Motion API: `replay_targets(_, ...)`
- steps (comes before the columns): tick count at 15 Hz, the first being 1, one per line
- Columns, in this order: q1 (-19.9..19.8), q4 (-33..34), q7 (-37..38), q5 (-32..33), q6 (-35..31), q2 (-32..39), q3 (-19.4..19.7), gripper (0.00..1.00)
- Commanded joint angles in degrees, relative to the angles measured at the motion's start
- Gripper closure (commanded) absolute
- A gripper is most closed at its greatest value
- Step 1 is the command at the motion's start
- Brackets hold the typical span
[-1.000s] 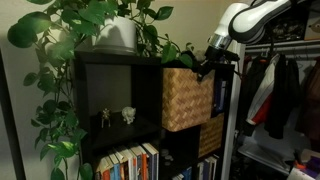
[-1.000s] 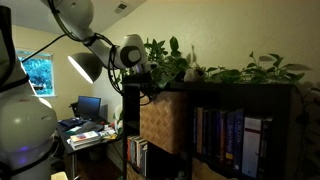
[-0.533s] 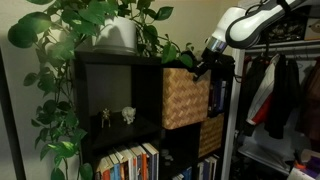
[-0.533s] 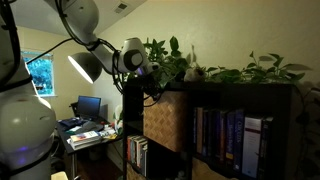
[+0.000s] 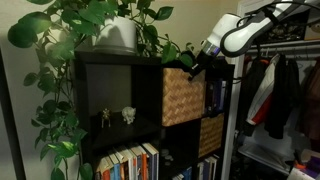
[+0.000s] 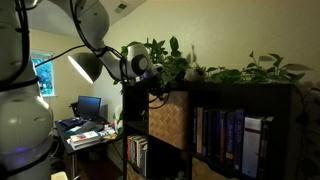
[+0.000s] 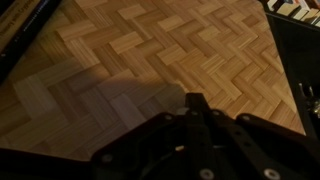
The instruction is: Slide out the storage container from the middle,remove three pairs of socks and close it
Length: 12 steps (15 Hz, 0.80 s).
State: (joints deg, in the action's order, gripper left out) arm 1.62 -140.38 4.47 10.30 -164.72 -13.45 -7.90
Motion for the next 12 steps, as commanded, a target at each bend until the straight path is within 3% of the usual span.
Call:
replay_targets(1, 0.3, 2.2, 0.4, -0.9, 1.2, 1.3, 0.0, 0.98)
replay_targets(2, 1.7, 1.9, -1.6, -2.7, 4.1, 0.0, 0.6, 0.94)
replay_targets(3, 2.0, 1.8, -1.7, -3.2, 5.6, -0.7, 0.6, 0.71)
replay_targets(5, 3.5, 1.8, -3.6, -5.4, 10.4, -2.6, 1.0, 0.68)
replay_targets(12, 6.4, 7.3, -13.5, -12.0, 35.4, -6.1, 2.8, 0.24)
